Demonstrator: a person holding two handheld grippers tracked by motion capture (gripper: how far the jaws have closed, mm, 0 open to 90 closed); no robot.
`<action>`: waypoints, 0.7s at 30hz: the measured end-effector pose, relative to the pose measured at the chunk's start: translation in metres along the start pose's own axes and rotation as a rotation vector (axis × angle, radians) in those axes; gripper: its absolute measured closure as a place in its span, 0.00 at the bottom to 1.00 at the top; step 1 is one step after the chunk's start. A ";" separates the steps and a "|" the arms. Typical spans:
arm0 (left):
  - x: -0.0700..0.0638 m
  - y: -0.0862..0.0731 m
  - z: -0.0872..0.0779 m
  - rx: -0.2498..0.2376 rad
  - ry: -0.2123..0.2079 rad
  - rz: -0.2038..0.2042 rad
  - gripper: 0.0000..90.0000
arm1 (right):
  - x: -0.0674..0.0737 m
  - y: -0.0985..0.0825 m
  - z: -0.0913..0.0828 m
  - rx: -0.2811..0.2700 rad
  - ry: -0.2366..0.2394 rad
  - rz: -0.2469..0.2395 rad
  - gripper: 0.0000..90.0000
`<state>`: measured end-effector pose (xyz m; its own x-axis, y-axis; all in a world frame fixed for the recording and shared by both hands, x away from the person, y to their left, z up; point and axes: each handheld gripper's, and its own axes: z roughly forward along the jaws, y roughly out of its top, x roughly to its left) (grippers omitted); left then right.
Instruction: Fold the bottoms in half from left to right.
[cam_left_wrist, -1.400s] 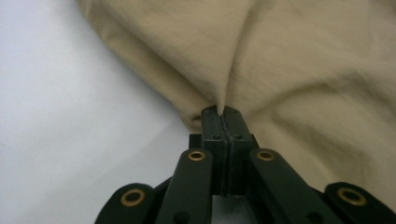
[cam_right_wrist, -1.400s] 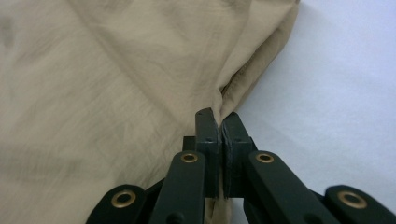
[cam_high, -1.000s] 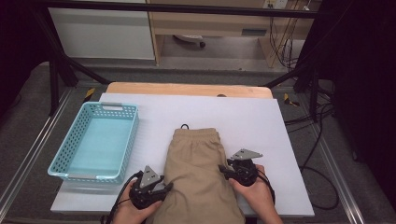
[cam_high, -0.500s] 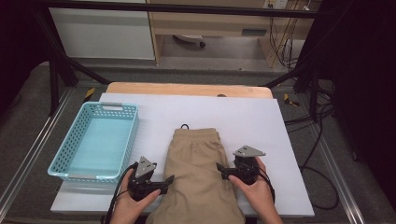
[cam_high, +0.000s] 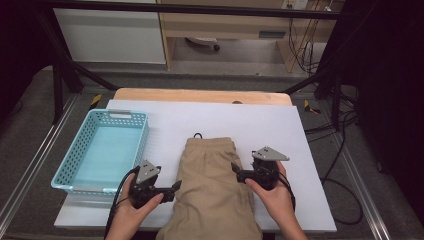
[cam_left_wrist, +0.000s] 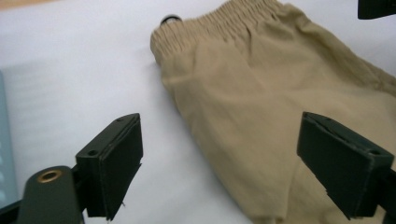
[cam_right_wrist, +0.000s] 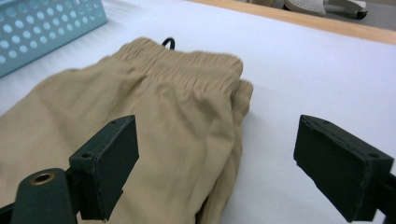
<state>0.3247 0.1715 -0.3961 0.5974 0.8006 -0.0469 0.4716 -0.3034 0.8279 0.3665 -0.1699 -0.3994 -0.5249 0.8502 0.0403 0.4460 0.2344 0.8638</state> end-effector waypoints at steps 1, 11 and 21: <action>0.002 0.006 0.001 0.001 0.002 0.003 0.16 | -0.001 0.003 0.001 0.002 0.003 -0.004 0.17; 0.019 0.062 0.040 -0.018 0.034 0.008 0.16 | -0.014 0.049 0.030 0.021 -0.001 -0.011 0.32; 0.032 0.074 0.091 0.015 0.052 -0.030 0.22 | -0.037 0.043 0.068 0.066 -0.005 0.054 0.40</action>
<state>0.4381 0.1271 -0.3871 0.5487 0.8349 -0.0422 0.4990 -0.2866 0.8179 0.4547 -0.1590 -0.3983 -0.4948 0.8650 0.0835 0.5209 0.2183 0.8252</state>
